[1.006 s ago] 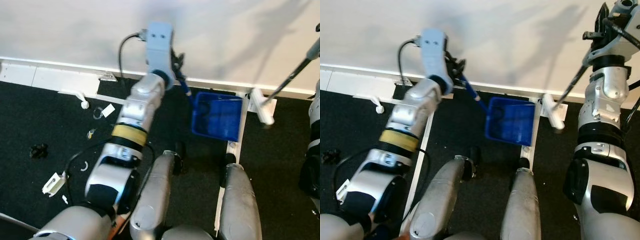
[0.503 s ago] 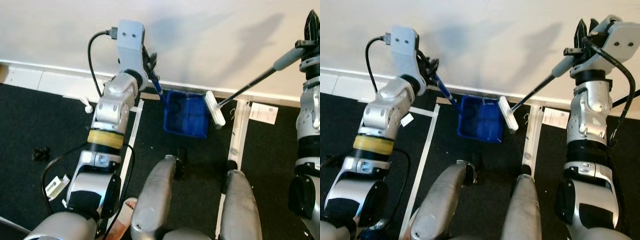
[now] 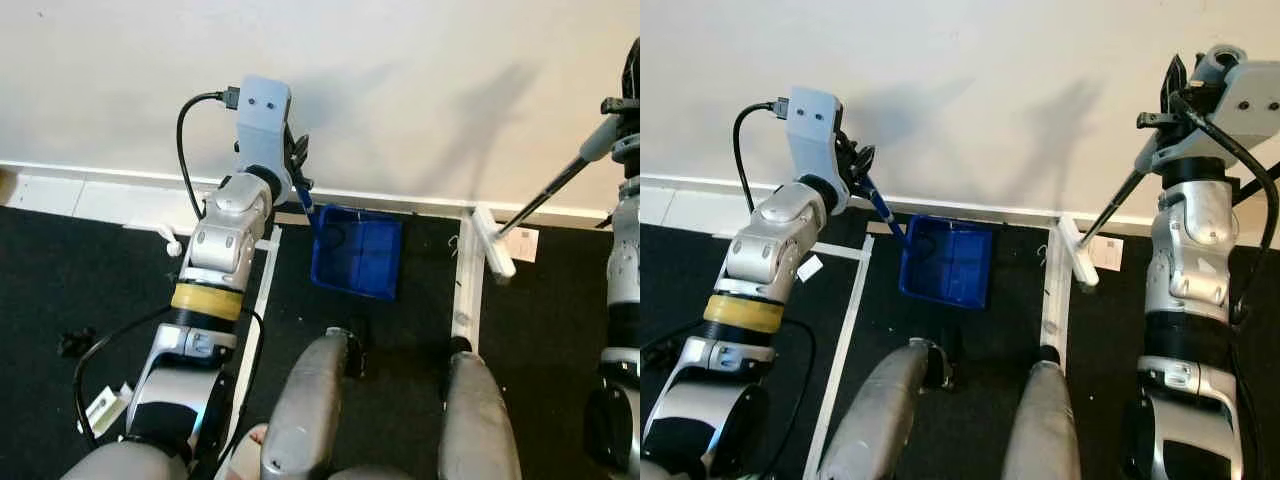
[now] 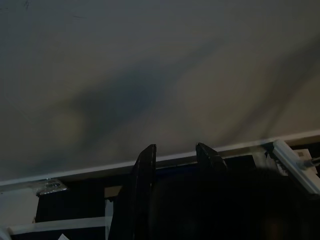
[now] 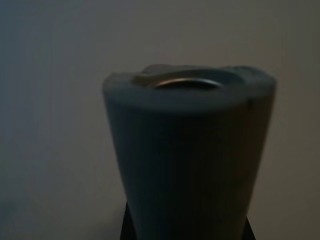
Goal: Sweep floor
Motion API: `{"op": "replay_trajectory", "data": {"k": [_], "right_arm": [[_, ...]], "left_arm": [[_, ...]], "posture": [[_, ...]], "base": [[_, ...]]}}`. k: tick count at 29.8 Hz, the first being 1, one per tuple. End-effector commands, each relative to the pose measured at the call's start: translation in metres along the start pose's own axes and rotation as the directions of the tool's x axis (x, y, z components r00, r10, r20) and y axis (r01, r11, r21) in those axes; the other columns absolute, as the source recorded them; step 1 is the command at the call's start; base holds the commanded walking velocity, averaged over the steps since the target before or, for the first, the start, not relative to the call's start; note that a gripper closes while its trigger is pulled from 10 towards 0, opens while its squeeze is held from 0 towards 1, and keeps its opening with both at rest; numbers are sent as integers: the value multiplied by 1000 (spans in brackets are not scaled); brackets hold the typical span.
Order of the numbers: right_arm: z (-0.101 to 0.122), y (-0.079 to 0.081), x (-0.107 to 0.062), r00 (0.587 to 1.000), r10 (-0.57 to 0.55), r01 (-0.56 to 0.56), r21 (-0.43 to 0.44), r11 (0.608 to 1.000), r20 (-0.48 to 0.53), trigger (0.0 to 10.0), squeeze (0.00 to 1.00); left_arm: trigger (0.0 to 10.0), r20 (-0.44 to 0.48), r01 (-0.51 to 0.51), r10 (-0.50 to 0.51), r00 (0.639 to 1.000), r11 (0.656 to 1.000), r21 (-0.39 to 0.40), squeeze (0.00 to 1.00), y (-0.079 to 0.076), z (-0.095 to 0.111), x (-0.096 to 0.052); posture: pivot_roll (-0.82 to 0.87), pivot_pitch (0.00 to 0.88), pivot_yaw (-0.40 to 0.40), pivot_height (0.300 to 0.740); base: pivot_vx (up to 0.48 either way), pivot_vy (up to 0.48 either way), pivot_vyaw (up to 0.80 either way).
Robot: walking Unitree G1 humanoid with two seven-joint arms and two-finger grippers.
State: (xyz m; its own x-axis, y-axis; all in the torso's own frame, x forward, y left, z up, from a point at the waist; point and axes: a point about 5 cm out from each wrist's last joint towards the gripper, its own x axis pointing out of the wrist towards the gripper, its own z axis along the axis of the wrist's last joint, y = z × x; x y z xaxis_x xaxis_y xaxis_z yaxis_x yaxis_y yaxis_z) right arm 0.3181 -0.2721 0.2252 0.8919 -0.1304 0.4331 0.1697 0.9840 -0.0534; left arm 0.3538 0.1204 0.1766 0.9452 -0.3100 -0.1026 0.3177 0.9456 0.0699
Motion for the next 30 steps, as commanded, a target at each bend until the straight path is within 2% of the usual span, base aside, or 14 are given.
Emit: {"op": "replay_trajectory", "data": {"k": [1,4,9,19,25,30], "right_arm": [[-3,4,-5,1000,3,-3,6,1000,-14,10000,0],[-17,5,-19,998,-15,16,17,1000,-66,10000,0],[-26,8,-27,994,-24,28,31,999,-103,10000,0],[-29,8,-33,992,-38,42,29,999,-118,10000,0],[-23,3,-31,994,-46,47,3,999,-96,10000,0],[-23,0,-32,994,-53,52,-10,999,-99,10000,0]], "left_arm": [[10000,-10,2,-2,1000,1000,-3,0,-2,-4,-3],[10000,-24,27,-27,999,1000,1,0,-12,-10,-2],[10000,-48,51,-51,998,999,-9,0,-20,-16,-1],[10000,-67,81,-83,994,996,-24,0,-31,-22,-4],[10000,-84,90,-91,992,996,-23,0,-33,-27,-6],[10000,-144,89,-92,985,996,-27,0,-36,-47,-9]], "posture": [[-80,187,205,740],[-92,188,218,740],[-96,183,224,740],[-100,180,229,740],[-98,188,228,740],[-102,215,228,740]], "base": [[0,0,0],[0,0,0],[0,0,0],[0,0,0],[0,0,0],[0,0,0]]}}
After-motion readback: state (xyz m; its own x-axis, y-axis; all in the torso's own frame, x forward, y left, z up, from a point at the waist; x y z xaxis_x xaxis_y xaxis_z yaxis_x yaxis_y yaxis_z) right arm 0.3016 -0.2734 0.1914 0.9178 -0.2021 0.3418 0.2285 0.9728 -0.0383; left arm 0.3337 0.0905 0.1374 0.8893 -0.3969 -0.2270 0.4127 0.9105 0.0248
